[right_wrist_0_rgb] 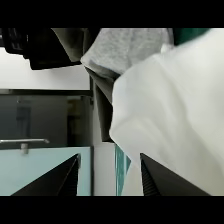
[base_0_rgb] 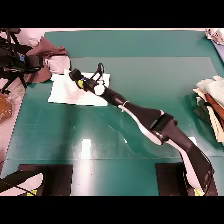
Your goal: Fold the shirts.
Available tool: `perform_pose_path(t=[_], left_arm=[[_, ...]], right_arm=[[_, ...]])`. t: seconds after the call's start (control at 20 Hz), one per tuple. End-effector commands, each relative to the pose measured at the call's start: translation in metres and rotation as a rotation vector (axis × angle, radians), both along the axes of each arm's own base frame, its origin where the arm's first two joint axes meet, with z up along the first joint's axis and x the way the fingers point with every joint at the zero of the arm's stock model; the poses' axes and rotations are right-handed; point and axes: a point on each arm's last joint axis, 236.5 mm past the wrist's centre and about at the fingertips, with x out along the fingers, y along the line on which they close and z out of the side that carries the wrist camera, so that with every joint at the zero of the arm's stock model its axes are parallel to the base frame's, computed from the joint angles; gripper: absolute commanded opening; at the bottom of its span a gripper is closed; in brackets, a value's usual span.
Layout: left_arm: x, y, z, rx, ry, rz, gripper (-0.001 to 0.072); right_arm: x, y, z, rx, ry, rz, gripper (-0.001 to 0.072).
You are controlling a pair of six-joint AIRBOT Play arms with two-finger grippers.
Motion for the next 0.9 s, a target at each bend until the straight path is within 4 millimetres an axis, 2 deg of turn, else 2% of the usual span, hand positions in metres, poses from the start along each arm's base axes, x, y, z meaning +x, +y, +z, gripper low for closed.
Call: perform_pose_path(t=[0.0,0.1,0.2,0.3,0.35,0.4,0.45,0.5,0.6,0.7,0.75,0.85], left_arm=[[-0.003,0.001,-0.002,-0.001,0.017,0.004,0.0033],[-0.001,0.001,-0.001,-0.001,0.005,0.005,0.0033],[0.001,0.000,-0.002,-0.005,0.002,0.004,0.0033],[0.000,-0.005,-0.020,-0.016,0.027,-0.014,0.0033],[-0.003,-0.005,-0.038,-0.004,0.060,-0.029,0.0034],[-0.008,-0.004,-0.057,-0.001,0.103,-0.029,0.0034],[-0.012,-0.003,-0.072,0.005,0.132,-0.031,0.0034],[-0.015,-0.003,-0.085,0.009,0.152,-0.031,0.0034],[-0.020,-0.002,-0.100,0.009,0.181,-0.027,0.0034],[-0.022,-0.002,-0.102,0.008,0.189,-0.026,0.0034],[-0.023,-0.002,-0.101,0.005,0.192,-0.021,0.0033],[-0.028,-0.002,-0.103,0.006,0.212,-0.023,0.0034]], right_arm=[[-0.002,-0.047,0.021,-0.283,-0.140,0.181,0.0447],[-0.007,-0.096,0.031,-0.396,-0.095,0.301,0.0447],[-0.004,-0.148,0.045,-0.440,-0.047,0.345,0.0446],[0.004,-0.208,0.060,-0.505,-0.035,0.348,0.0447],[0.005,-0.234,0.064,-0.535,-0.017,0.344,0.0449],[0.003,-0.261,0.065,-0.554,0.020,0.350,0.0497],[-0.003,-0.281,0.060,-0.579,0.062,0.369,0.0588],[-0.010,-0.297,0.050,-0.605,0.113,0.395,0.0647],[-0.027,-0.312,0.021,-0.626,0.202,0.459,0.0648],[-0.041,-0.307,-0.015,-0.630,0.252,0.502,0.0674],[-0.046,-0.300,-0.033,-0.637,0.257,0.513,0.0674],[-0.049,-0.267,-0.053,-0.559,0.205,0.514,0.0675]])
